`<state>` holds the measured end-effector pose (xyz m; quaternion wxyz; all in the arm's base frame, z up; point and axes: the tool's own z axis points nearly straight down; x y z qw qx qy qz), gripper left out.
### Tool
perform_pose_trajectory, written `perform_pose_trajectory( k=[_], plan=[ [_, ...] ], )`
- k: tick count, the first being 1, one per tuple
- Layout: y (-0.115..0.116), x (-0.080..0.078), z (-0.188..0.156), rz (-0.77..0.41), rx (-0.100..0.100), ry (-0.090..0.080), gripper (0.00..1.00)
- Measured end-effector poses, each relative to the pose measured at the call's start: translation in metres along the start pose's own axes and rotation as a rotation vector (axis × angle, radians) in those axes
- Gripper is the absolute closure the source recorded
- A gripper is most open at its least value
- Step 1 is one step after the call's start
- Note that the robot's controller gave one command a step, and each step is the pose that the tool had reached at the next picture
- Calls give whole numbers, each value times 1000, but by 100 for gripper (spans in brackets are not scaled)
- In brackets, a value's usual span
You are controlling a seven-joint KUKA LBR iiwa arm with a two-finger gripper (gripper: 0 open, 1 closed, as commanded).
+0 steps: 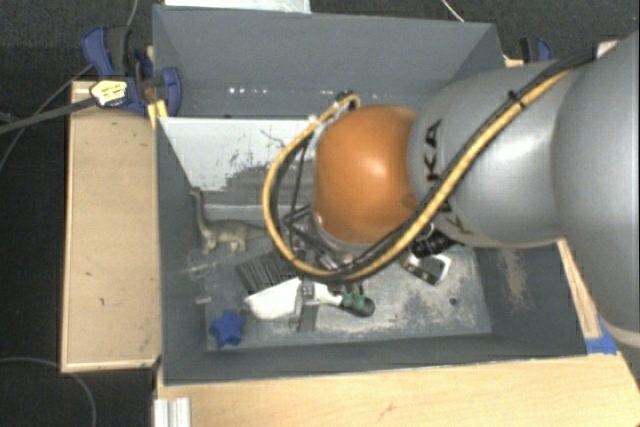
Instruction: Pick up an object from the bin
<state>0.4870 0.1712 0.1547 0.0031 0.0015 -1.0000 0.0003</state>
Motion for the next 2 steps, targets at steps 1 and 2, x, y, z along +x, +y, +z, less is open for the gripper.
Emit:
perform_pose_trajectory(
  k=[1,2],
  plan=[
    [-1,-2,-4,6,-2,-8,0],
    [-33,-22,85,-52,-2,-5,0]
  ],
)
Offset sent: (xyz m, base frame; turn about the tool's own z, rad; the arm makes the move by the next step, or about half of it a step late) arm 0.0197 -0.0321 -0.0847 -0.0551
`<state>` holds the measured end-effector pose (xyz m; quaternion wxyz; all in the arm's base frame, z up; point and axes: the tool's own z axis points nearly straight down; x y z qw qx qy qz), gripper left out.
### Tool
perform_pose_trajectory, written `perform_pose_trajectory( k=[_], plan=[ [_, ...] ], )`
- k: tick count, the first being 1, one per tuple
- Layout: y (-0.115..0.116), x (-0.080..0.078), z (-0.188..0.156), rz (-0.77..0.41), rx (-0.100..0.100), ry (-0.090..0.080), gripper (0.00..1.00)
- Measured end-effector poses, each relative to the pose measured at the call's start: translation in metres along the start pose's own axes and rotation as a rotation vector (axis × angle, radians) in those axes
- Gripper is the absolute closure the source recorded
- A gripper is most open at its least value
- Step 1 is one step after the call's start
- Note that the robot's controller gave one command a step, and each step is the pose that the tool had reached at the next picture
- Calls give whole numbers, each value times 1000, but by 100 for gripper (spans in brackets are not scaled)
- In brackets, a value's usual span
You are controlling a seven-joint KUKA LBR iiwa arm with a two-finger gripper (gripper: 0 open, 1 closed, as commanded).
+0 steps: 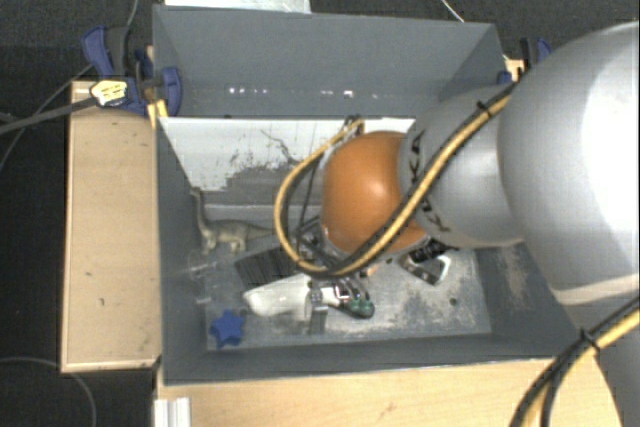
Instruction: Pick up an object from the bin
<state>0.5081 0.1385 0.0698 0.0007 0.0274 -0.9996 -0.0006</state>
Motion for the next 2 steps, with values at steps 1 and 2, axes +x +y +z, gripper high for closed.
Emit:
perform_pose_trajectory(
  k=[1,2],
  plan=[
    [1,0,-2,-12,-1,-2,0],
    [0,-1,-1,1,-2,-3,0]
  ],
)
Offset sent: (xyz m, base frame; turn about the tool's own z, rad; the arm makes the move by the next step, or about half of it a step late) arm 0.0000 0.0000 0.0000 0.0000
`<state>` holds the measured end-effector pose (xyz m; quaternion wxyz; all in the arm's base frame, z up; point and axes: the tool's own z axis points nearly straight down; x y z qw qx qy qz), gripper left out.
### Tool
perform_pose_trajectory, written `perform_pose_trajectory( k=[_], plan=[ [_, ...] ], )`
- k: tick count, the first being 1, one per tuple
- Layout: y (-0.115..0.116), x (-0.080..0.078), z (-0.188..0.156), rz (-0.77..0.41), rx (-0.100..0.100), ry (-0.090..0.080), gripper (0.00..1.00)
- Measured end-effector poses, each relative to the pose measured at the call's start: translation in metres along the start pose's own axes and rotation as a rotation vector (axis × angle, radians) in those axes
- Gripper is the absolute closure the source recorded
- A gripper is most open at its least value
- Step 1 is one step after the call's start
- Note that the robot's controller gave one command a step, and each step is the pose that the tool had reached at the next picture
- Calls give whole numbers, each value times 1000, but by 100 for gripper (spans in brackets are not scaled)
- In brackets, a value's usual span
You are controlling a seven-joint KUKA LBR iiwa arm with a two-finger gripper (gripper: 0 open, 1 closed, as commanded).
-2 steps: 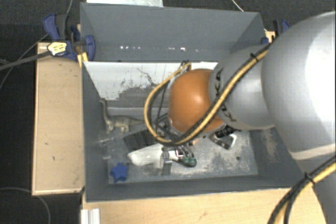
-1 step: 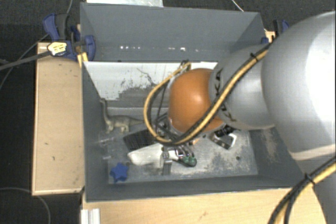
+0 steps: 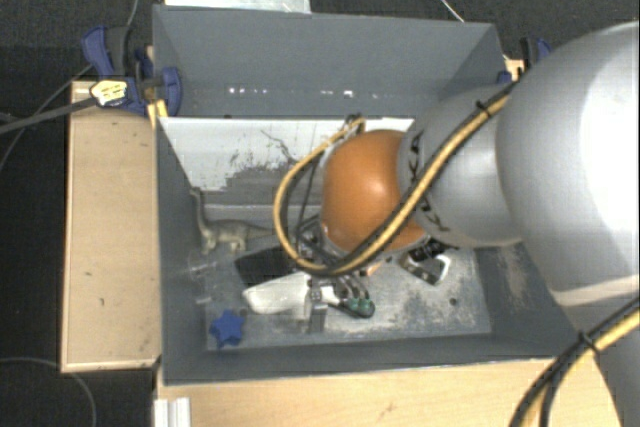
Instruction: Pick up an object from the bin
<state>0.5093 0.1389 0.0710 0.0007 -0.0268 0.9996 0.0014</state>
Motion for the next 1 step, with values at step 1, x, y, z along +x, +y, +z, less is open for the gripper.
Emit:
perform_pose_trajectory(
  k=[1],
  plan=[
    [0,0,-1,-3,0,-1,0]
  ],
)
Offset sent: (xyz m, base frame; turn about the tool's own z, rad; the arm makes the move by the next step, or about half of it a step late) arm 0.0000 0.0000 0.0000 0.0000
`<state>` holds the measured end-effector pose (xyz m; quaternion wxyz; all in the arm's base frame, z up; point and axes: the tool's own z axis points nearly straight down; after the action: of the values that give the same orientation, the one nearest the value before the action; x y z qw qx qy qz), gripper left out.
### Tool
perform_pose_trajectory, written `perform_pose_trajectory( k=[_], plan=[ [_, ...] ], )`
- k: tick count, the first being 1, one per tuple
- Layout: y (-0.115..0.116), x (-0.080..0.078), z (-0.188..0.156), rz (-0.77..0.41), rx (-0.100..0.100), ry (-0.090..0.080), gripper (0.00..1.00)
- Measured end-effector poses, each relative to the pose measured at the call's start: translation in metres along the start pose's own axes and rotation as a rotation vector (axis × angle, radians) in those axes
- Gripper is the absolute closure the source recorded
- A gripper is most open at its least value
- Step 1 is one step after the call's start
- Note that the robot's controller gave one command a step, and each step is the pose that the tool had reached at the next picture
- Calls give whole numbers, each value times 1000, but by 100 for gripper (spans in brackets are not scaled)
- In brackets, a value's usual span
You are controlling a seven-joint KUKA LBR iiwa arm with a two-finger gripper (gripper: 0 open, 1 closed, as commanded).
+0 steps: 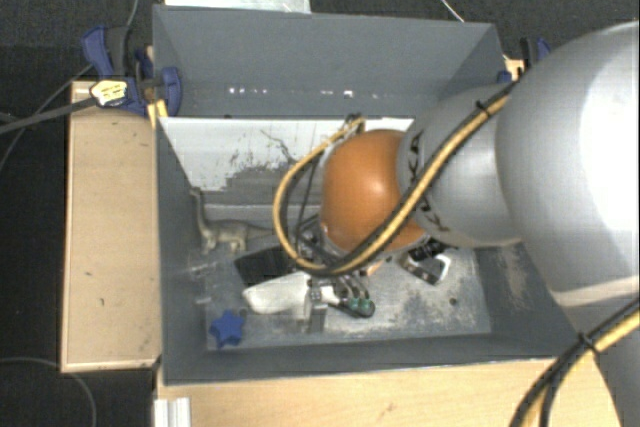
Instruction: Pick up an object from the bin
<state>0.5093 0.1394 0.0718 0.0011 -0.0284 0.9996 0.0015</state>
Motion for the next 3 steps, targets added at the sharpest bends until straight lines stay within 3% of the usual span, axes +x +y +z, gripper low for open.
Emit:
perform_pose_trajectory(
  k=[1,3],
  plan=[
    [0,-2,-1,12,-3,-4,100],
    [0,-1,-5,13,-3,-3,100]
  ],
)
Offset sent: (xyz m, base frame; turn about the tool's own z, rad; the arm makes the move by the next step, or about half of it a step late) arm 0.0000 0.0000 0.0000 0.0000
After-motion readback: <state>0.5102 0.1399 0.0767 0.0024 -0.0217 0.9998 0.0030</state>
